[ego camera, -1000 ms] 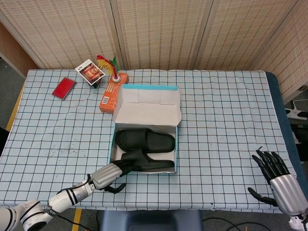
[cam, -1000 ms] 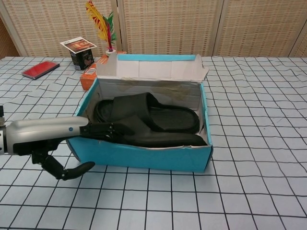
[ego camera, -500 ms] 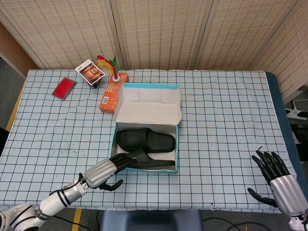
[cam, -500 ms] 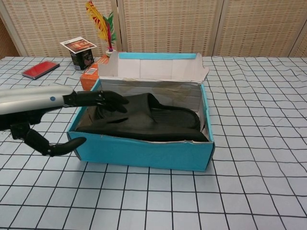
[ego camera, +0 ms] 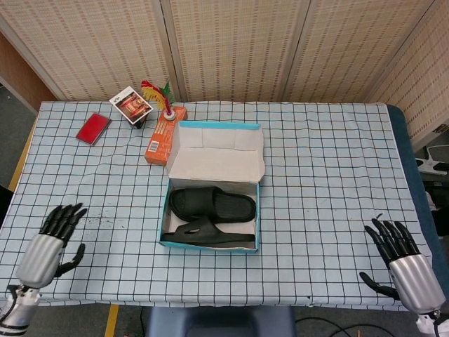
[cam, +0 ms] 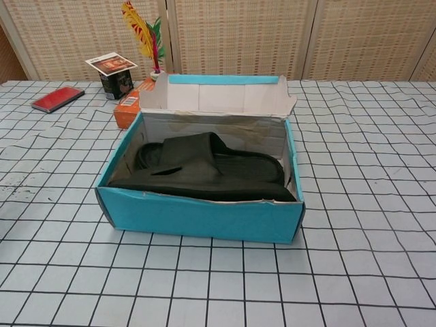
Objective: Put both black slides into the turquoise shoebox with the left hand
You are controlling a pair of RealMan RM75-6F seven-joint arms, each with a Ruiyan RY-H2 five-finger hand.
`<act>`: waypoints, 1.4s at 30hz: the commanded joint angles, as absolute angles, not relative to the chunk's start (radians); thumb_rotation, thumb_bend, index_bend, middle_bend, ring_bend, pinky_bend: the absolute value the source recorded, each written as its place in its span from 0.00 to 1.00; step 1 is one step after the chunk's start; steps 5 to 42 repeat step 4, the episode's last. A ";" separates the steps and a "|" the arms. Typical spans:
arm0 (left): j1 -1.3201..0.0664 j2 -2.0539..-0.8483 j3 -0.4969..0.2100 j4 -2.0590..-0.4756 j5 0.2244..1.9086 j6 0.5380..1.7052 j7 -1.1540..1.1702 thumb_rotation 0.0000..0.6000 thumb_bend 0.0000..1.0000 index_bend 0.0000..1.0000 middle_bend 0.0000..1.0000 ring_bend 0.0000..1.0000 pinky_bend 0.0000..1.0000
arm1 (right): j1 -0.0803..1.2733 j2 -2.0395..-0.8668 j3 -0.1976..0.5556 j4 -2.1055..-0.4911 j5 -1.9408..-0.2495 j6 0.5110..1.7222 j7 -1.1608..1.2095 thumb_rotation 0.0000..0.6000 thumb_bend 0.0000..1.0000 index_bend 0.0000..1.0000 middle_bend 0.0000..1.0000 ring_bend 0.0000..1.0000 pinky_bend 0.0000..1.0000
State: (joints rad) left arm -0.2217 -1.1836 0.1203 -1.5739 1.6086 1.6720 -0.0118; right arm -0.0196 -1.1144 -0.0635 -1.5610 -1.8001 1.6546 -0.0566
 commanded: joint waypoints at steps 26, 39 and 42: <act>-0.065 -1.198 0.072 -1.526 1.451 1.756 0.122 1.00 0.46 0.00 0.00 0.00 0.02 | -0.023 -1.136 -0.051 -1.584 -1.756 1.618 -0.132 0.79 0.16 0.00 0.00 0.00 0.00; -0.065 -1.198 0.072 -1.526 1.451 1.756 0.122 1.00 0.46 0.00 0.00 0.00 0.02 | -0.023 -1.136 -0.051 -1.584 -1.756 1.618 -0.132 0.79 0.16 0.00 0.00 0.00 0.00; -0.065 -1.198 0.072 -1.526 1.451 1.756 0.122 1.00 0.46 0.00 0.00 0.00 0.02 | -0.023 -1.136 -0.051 -1.584 -1.756 1.618 -0.132 0.79 0.16 0.00 0.00 0.00 0.00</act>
